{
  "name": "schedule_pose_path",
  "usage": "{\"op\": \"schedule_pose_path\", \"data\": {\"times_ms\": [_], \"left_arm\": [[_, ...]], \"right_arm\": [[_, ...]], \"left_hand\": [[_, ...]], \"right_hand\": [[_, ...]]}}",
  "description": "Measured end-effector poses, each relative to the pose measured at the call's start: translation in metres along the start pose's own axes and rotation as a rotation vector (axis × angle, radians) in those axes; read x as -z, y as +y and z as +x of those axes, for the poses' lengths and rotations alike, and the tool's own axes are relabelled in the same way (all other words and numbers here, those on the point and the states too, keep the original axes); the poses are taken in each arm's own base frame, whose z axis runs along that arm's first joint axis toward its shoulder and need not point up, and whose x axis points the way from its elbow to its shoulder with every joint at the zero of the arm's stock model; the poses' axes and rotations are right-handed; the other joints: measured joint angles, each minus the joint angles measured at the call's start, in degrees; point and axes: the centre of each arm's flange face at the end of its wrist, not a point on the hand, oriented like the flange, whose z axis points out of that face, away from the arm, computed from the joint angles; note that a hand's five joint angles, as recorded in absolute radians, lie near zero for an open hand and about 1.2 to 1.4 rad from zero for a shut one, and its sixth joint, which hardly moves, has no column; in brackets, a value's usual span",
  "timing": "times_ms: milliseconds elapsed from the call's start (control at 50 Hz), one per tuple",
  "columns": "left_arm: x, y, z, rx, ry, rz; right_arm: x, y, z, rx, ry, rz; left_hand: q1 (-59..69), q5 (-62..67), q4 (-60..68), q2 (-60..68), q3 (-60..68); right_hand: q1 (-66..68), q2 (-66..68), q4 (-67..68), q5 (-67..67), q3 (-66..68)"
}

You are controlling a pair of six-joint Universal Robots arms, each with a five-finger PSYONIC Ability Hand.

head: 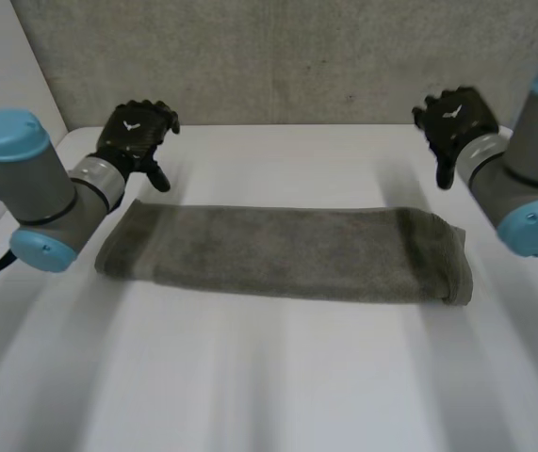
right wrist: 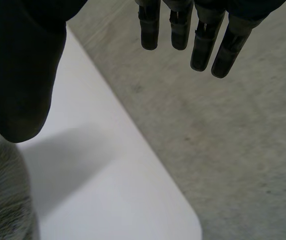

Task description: Fold the towel.

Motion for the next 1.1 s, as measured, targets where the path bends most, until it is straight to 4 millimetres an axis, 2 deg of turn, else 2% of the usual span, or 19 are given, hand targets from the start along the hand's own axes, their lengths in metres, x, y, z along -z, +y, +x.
{"op": "schedule_pose_path", "data": {"times_ms": [140, 220, 280, 360, 520, 620, 760, 900, 1100], "left_arm": [[0.03, -0.034, -0.002, -0.004, -0.034, 0.007], [0.047, -0.042, 0.0, 0.0, -0.036, 0.0], [0.06, -0.043, 0.003, 0.008, -0.035, -0.015], [0.077, -0.037, 0.008, 0.024, -0.031, -0.052], [0.1, -0.006, 0.023, 0.066, -0.015, -0.121], [0.107, 0.007, 0.03, 0.117, -0.01, -0.122], [0.109, 0.013, 0.034, 0.158, -0.014, -0.085], [0.11, 0.017, 0.034, 0.155, -0.02, -0.056], [0.112, 0.02, 0.035, 0.147, -0.023, -0.043]], "right_arm": [[0.038, -0.034, 0.029, -0.04, 0.042, 0.054], [0.051, -0.034, 0.032, -0.042, 0.037, 0.04], [0.059, -0.023, 0.027, -0.043, 0.005, -0.012], [0.072, 0.002, 0.012, -0.05, -0.068, -0.127], [0.099, 0.06, -0.019, -0.086, -0.199, -0.333], [0.102, 0.085, -0.024, -0.113, -0.19, -0.35], [0.095, 0.105, -0.029, -0.132, -0.141, -0.302], [0.084, 0.121, -0.035, -0.172, -0.109, -0.282], [0.081, 0.13, -0.041, -0.246, -0.111, -0.306]], "left_hand": [[0.0, 0.0, 0.0, 0.0, 0.0], [-0.1, -0.1, 0.0, -0.1, 0.0], [-0.1, -0.1, -0.2, -0.1, 0.0], [-0.1, -0.2, -0.2, -0.2, 0.0], [-0.1, -0.1, -0.2, -0.2, 0.0], [-0.1, -0.1, -0.2, -0.2, 0.0], [-0.1, -0.1, -0.2, -0.2, 0.0], [-0.1, -0.1, -0.2, -0.2, 0.0], [-0.1, -0.1, -0.2, -0.2, 0.0]], "right_hand": [[0.0, 0.0, 0.0, 0.0, 0.0], [-0.2, 0.0, 0.0, 0.0, 0.0], [-0.3, 0.0, 0.0, 0.0, 0.0], [-0.3, 0.0, 0.0, 0.0, 0.0], [1.7, 0.2, 0.3, 2.8, 1.5], [5.2, 4.9, 4.5, 6.3, 5.1], [6.1, 5.2, 5.2, 7.5, 5.9], [16.2, 15.7, 15.2, 16.6, 16.0], [17.4, 16.4, 16.1, 17.6, 16.9]]}}
